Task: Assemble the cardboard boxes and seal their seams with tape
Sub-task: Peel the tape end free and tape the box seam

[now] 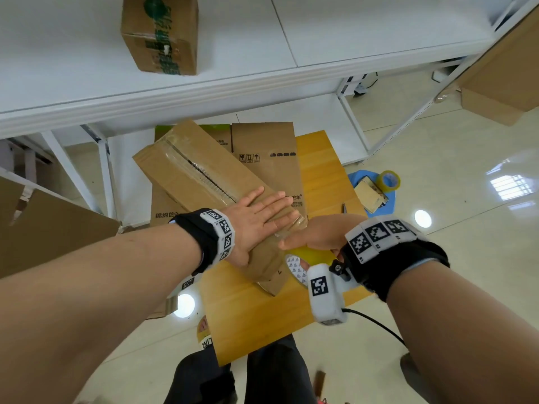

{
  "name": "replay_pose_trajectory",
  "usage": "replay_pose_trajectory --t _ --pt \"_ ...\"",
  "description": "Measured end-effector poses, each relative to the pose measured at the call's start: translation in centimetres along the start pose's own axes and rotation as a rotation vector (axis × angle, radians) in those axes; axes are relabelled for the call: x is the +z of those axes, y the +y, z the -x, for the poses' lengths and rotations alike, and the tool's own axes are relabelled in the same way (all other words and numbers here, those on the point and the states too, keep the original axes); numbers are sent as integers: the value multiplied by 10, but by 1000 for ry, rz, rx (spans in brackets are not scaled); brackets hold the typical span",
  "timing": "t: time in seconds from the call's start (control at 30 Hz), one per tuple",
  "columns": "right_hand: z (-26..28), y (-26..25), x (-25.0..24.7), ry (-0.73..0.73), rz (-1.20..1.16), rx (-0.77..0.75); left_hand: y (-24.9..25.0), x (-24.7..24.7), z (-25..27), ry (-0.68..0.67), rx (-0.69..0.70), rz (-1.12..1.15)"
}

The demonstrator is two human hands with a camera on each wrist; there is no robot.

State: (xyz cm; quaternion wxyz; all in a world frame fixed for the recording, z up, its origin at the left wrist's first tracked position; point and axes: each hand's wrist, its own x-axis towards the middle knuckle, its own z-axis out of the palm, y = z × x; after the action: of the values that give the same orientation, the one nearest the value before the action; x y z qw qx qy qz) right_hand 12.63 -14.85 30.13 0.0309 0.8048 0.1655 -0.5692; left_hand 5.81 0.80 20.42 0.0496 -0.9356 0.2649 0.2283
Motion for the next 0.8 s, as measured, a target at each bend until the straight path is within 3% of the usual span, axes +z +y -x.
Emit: replay_pose_trajectory --t 0.13,0.53,0.7,0.8 --pt "-10 9 8 -8 105 38 -1 -3 -1 -4 -9 20" --pt "-39 38 35 30 24 100 4 5 -1 39 -19 -1" --pt "-50 41 50 18 -115 -178 12 9 11 23 -22 -36" --pt "-45 46 55 72 -191 -253 15 4 10 18 -32 -69"
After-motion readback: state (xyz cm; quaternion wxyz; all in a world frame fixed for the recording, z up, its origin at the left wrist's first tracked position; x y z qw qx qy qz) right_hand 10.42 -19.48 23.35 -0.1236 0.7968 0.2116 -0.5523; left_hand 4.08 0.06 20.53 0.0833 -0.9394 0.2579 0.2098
